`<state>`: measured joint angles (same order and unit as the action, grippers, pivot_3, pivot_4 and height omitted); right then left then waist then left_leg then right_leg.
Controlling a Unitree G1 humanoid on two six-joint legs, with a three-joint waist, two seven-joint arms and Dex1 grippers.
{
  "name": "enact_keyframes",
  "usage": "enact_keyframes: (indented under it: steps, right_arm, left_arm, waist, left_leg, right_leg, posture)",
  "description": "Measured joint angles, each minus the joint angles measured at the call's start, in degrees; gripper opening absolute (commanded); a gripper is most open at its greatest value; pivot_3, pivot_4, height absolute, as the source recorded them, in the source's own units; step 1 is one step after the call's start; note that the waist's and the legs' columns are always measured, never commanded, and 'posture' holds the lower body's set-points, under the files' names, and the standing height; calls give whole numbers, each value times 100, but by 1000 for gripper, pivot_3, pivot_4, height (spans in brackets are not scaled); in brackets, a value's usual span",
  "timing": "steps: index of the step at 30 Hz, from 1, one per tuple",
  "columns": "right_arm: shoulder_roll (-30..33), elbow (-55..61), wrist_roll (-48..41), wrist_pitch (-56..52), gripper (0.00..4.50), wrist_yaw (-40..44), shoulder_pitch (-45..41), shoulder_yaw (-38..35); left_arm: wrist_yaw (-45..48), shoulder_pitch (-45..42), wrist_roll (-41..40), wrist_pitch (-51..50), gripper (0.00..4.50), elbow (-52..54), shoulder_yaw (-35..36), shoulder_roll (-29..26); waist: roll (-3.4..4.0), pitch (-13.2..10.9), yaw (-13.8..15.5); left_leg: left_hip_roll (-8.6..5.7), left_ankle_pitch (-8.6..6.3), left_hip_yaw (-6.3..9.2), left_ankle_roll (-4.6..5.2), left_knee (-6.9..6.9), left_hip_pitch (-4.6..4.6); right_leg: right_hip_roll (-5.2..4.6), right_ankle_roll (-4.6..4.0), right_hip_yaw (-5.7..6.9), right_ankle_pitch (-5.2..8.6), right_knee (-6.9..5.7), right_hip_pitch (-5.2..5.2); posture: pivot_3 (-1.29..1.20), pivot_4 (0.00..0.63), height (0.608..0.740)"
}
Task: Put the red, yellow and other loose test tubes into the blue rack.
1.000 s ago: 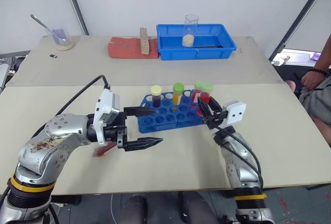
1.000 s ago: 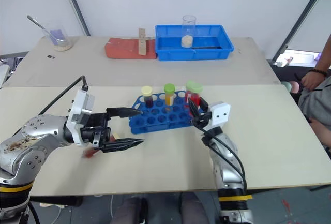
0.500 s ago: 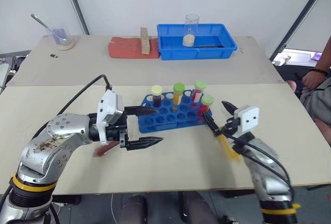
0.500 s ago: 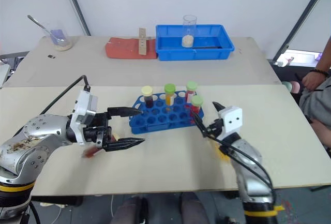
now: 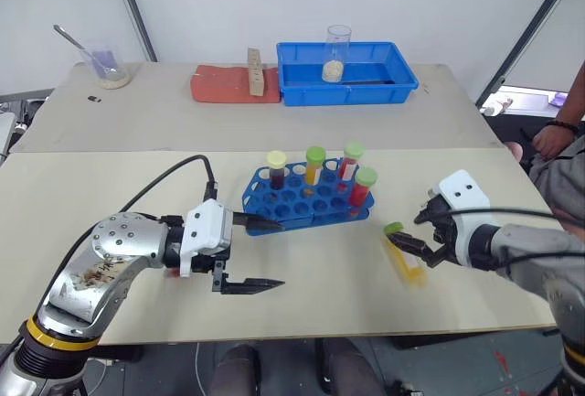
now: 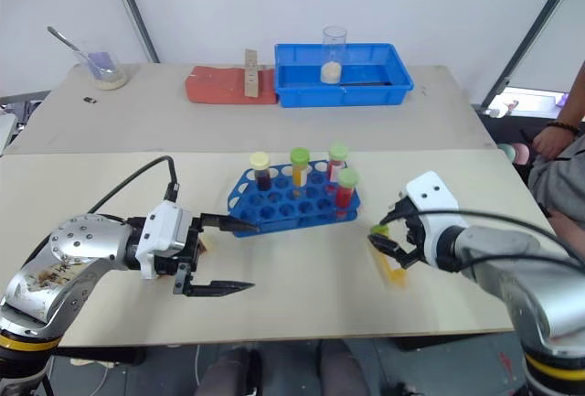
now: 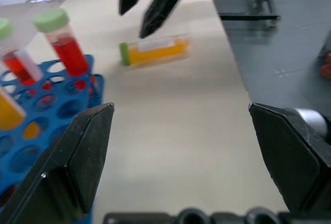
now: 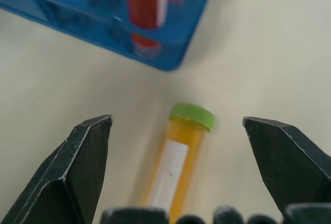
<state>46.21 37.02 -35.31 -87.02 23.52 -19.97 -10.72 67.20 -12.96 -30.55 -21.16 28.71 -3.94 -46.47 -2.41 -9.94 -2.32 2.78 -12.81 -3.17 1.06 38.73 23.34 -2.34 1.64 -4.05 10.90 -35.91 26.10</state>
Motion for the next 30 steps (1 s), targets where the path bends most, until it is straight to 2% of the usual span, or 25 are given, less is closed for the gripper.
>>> enact_keyframes:
  steps: [3, 8, 11, 14, 19, 26, 30]
  right_arm:
    - [117, -405, -131, -428, 4473, 48, -271, 279]
    - [159, -1221, -195, -506, 4473, 51, -706, 1012]
    - [159, -1677, -190, -506, 3641, 43, -914, 1272]
    - [204, -1941, -195, -506, 2616, 84, -1036, 1479]
    - [254, -2178, -304, -506, 1055, 124, -1142, 1529]
    - [440, -1948, -687, -506, 1014, 139, -800, 1217]
    - [735, -885, -1317, -449, 1013, 634, -207, 400]
  left_arm:
    - [72, 27, 20, 82, 4500, 15, -84, 15]
    - [107, 23, 75, 219, 4500, 21, -207, 139]
    - [101, 25, 105, 233, 4500, 27, -236, 165]
    - [97, 44, 107, 241, 4500, 33, -249, 176]
    - [79, 92, 110, 245, 4500, 34, -252, 201]
    - [10, 174, 107, 232, 4500, -112, -168, 223]
    - [-70, 154, -97, 89, 4500, -375, 226, 189]
  waist:
    - [0, 0, 23]
    - [0, 0, -1]
    - [0, 0, -4]
    - [0, 0, -4]
    - [0, 0, -4]
    - [0, 0, 28]
    - [0, 0, 32]
  left_leg:
    - [-2, -2, 3, 4, -2, 9]
    - [-4, -2, 0, 4, 6, 12]
    - [-3, -2, 1, 5, 6, 10]
    - [-3, -2, 2, 5, 4, 12]
    - [-3, -2, 2, 5, 5, 12]
    - [-2, -2, 6, 5, 4, 15]
    - [1, -2, 6, 5, 4, 15]
  right_leg:
    - [0, 3, 2, 1, 7, 1]
    - [-2, 19, -3, -8, 13, 0]
    - [-1, 19, -2, -9, 11, 0]
    - [-1, 24, -1, -11, 11, 1]
    - [-1, 37, -1, -19, 12, 0]
    - [-1, 37, 2, -18, 11, 2]
    - [0, 44, 4, -19, 11, 5]
  posture:
    - [0, 150, 740]
    - [0, 150, 740]
    - [0, 150, 740]
    - [0, 150, 740]
    - [0, 150, 740]
    - [0, 150, 740]
    - [0, 150, 740]
